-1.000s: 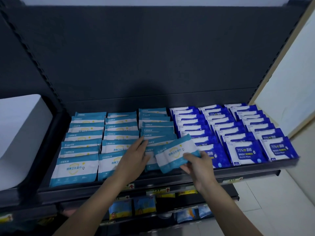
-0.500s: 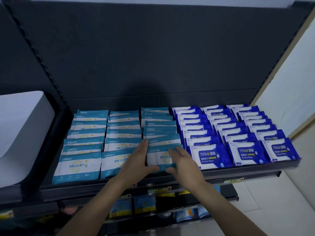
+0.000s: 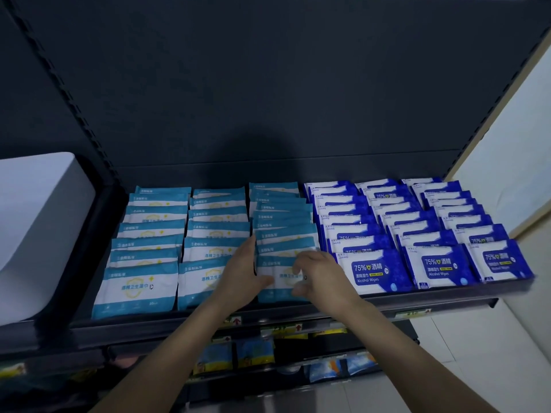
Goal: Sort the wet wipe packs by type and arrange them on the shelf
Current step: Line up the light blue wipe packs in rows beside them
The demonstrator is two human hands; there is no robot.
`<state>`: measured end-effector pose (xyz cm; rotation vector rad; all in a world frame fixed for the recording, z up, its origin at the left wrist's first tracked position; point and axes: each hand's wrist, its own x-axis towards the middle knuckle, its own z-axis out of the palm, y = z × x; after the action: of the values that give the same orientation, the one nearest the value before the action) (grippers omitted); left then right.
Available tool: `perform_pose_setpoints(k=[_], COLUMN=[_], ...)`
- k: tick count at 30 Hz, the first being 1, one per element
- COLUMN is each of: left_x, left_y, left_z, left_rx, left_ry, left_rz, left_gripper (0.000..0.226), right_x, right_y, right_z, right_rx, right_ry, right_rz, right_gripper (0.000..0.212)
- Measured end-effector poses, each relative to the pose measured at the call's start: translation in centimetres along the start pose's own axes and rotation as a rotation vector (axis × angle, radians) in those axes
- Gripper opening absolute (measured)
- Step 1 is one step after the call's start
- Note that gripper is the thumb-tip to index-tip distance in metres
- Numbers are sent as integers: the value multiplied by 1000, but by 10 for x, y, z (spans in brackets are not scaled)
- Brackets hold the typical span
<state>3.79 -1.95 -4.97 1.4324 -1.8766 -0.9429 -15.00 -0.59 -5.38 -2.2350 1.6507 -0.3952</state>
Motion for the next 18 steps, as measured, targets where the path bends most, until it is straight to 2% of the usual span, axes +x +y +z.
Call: perform_pose_setpoints(k=[3,5,7,10,13,15,18], left_x=[7,12,17,22,26,31,46], left_y=[5,10,12,13,12,13,16], left_z=[3,6,8,15,12,3,-15], left_rx=[-77,-138,-201,-239,-240,-180,-14], left_ry=[21,57,49,11,54,100,162], left_rz=[-44,-71,-99,-109,-112,-75,10], left_gripper=[64,59,60,62,57,51,40], right_x=[9,16,18,20,22,24,35], right_y=[-1,-1,-1,0,-1,1,2], right_z=[-2,-2,-1,-3,-8,-11,-25], right_rx=[-16,-53,-92,-136,-157,-152,22], right_ry=[10,-61,-152,-163,-132,-122,-72], right_rz=[-45,-77,-73,-93,-146,-188,-146], right_gripper=[60,80,88,87,84,77,57])
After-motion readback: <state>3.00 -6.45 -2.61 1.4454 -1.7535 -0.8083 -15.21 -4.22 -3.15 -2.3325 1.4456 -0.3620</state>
